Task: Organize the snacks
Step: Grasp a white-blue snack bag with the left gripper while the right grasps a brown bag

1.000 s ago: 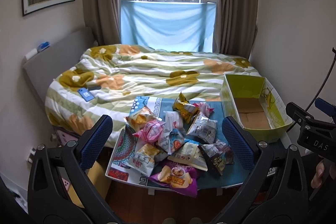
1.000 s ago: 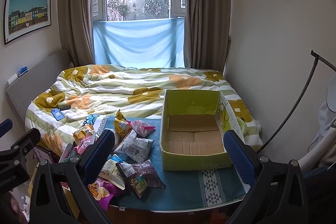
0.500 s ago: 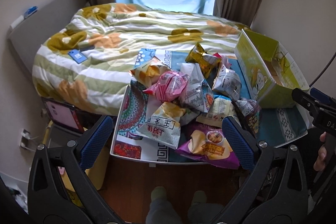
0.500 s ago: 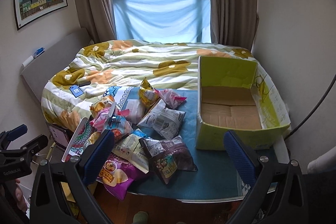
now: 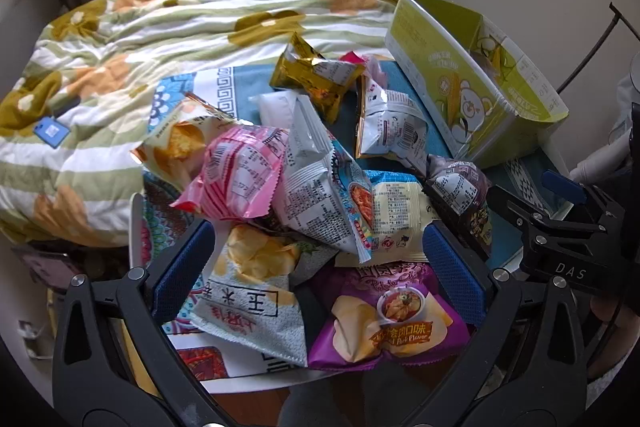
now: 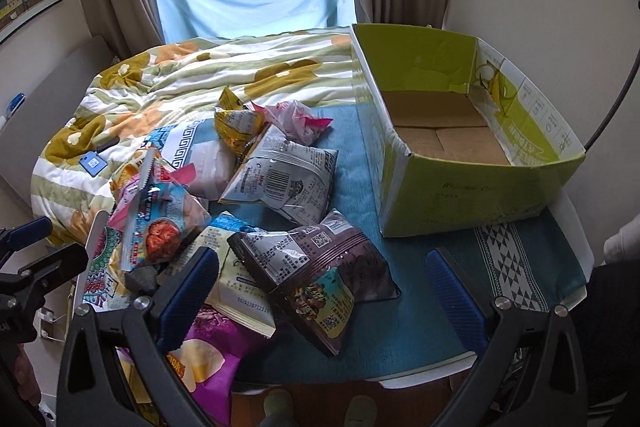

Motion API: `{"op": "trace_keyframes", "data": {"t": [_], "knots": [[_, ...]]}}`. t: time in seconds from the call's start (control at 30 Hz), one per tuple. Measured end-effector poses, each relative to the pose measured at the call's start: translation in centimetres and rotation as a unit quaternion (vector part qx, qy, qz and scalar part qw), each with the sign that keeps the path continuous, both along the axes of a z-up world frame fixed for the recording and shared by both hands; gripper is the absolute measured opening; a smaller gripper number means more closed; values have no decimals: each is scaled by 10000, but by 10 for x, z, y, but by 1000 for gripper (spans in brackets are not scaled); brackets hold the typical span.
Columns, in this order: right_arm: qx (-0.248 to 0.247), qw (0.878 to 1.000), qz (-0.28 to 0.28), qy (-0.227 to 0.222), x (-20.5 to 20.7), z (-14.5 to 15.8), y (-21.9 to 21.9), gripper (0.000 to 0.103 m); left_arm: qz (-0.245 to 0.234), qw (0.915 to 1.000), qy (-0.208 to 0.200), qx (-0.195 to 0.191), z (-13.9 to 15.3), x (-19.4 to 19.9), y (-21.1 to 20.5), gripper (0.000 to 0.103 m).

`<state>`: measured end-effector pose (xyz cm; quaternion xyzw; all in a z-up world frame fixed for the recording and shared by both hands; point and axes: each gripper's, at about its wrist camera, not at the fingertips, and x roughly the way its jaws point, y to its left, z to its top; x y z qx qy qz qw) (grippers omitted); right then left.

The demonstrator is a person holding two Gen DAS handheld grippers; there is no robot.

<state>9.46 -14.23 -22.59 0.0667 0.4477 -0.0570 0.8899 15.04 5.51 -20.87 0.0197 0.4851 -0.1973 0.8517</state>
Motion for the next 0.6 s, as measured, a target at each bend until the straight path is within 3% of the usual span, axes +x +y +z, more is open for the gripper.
{"op": "trace_keyframes", "data": {"t": [0.13,0.37,0.6], "knots": [[5,9998,-141,116,6,-14,-3,103,-59,9993,304,-193,-21,19,-7,95],[305,9989,-284,227,16,-30,-10,103,-7,9987,458,-240,-36,42,-16,94],[1096,9889,-864,517,25,-39,-24,103,81,9970,735,-240,-51,53,-15,87]]}}
